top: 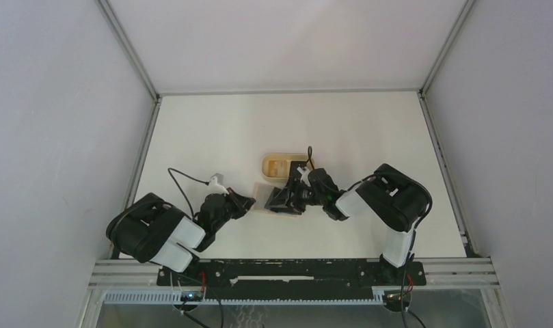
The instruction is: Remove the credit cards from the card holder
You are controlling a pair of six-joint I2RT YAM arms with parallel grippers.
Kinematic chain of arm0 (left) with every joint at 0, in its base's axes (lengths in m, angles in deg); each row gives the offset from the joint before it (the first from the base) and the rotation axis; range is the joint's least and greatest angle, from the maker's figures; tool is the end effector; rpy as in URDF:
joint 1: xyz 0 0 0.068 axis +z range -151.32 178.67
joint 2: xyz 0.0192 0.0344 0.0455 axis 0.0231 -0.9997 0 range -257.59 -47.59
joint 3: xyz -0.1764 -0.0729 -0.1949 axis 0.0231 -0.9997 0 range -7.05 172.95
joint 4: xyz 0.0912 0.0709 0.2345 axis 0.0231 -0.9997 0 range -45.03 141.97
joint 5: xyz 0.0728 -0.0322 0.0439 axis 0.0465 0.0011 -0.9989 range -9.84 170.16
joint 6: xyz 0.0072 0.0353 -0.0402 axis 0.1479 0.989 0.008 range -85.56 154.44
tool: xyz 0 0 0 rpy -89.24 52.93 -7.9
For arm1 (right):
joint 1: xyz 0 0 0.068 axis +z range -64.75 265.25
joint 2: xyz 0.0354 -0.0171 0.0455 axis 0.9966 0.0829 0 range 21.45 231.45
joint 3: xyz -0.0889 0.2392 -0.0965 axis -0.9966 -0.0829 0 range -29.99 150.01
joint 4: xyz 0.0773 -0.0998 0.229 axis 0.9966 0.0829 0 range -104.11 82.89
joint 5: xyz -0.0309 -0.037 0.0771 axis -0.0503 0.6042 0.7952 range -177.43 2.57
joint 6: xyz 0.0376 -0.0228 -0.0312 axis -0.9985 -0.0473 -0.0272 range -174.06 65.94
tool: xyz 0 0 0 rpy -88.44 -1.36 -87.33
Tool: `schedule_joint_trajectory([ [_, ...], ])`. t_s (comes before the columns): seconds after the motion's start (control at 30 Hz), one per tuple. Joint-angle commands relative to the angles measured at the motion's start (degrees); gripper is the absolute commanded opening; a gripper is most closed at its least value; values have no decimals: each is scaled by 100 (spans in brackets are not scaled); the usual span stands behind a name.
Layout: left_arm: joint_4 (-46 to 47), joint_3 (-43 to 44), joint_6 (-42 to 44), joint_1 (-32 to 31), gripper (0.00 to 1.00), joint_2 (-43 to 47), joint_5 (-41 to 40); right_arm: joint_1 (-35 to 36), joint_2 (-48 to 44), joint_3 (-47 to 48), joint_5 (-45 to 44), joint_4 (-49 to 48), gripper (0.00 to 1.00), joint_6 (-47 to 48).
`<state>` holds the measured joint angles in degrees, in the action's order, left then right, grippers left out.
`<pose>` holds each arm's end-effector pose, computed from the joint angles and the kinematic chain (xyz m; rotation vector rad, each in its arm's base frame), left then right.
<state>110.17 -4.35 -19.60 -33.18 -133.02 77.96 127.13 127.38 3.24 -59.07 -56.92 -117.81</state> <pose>0.1614 -0.0987 0.0957 -0.4337 2.0763 -0.8991 0.2225 0.2222 0.0987 0.1127 2.4694 1.5010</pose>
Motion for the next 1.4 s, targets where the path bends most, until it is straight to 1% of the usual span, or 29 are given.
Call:
schedule_joint_trajectory([
  [0.0, -282, 3, 69, -13, 0, -128, 9, -139, -183, -190, -290, 358, 59, 318],
  [0.23, -238, 21, 69, -12, 0, -184, 39, -220, -101, -216, -261, 221, 35, 306],
  [0.3, -239, 20, 74, -5, 0, -160, 37, -233, -105, -212, -254, 267, 32, 308],
  [0.47, -238, 20, 83, -4, 0, -163, 44, -290, -304, -291, -279, 519, 28, 439],
  [0.63, -214, 12, 80, -10, 0, -152, 50, -427, -691, -335, -234, 1067, 2, 854],
  [0.67, -204, 5, 80, -10, 0, -143, 52, -479, -783, -335, -184, 1209, 0, 947],
  [0.77, -186, -31, 78, -13, 0, -105, 44, -701, -1104, -327, 61, 1674, 0, 1232],
  [0.87, -169, -71, 86, -9, 0, -52, 35, -979, -1572, -167, 428, 2466, 0, 1712],
  [0.97, -168, -100, 93, -6, 0, -4, 35, -1234, -2232, 312, 494, 3614, 0, 2259],
  [1.07, -153, -95, 106, -9, 0, -12, 43, -1495, -2530, 912, 404, 4461, 0, 2673],
  [1.17, -71, -103, 105, -13, 0, -51, 61, -1770, -2309, 1608, 368, 5164, 0, 3049],
  [1.27, -28, -107, 109, -12, 0, -41, 70, -1910, -1706, 2360, 252, 5874, 0, 3411],
  [1.37, -36, -124, 123, -8, 0, 43, 68, -1945, -1148, 2812, 232, 6111, 0, 3511],
])
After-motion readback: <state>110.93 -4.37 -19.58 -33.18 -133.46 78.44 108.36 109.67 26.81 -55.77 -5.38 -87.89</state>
